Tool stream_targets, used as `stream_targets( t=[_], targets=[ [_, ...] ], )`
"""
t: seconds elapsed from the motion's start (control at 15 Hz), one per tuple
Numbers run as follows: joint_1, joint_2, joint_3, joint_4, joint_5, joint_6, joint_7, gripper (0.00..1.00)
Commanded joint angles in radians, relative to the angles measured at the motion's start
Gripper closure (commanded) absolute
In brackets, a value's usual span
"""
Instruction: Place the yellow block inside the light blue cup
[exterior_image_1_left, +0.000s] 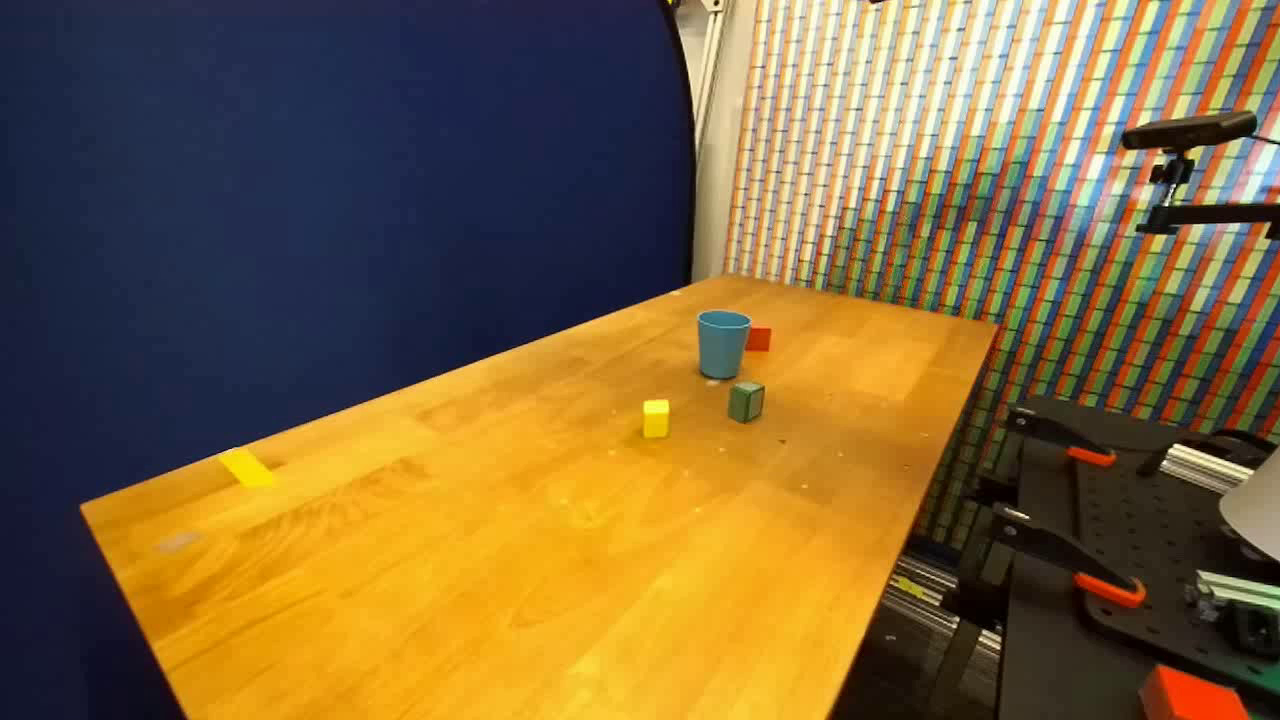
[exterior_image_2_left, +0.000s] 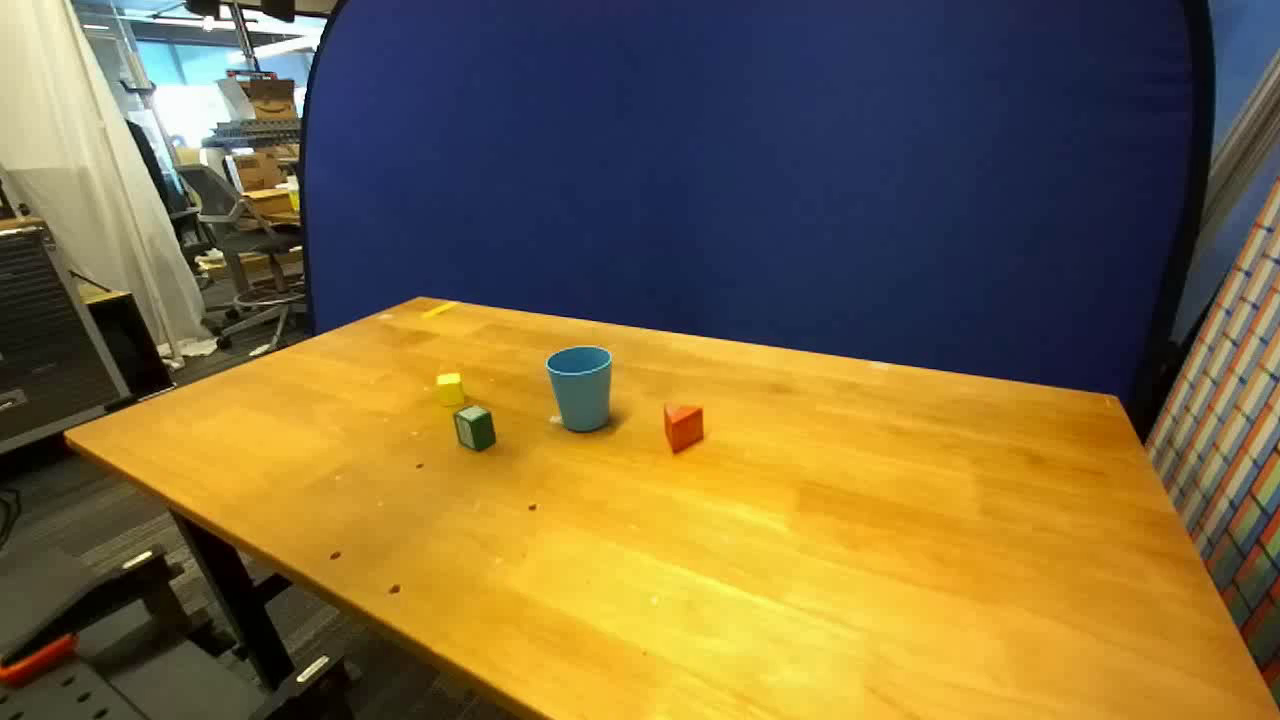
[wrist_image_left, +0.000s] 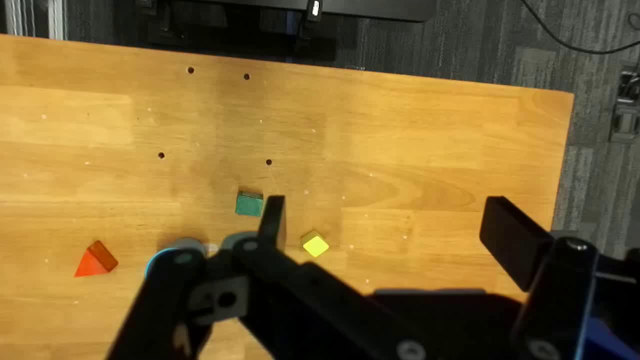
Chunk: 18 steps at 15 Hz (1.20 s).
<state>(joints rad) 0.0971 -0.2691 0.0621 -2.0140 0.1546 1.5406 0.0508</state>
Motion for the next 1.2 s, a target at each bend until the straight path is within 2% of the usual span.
stream_targets(
  t=[0.0, 0.33, 0.4, 0.6, 0.93, 1.13],
  targets=[
    [-0.009, 0.001, 0.008, 0.005, 0.001, -0.002, -0.002, 0.00],
    [-0.009, -0.003, 0.008, 0.011, 0.002, -0.002, -0.002, 0.00],
    [-0.013, 0.018, 0.000, 0.006, 0.014, 0.032, -0.005, 0.00],
    [-0.019, 0.103, -0.009, -0.038, 0.021, 0.187, -0.054, 0.00],
    [-0.016, 0.318, -0.007, -0.091, 0.030, 0.530, -0.111, 0.00],
    [-0.014, 0.448, 0.007, -0.080, 0.025, 0.653, -0.132, 0.00]
  ],
)
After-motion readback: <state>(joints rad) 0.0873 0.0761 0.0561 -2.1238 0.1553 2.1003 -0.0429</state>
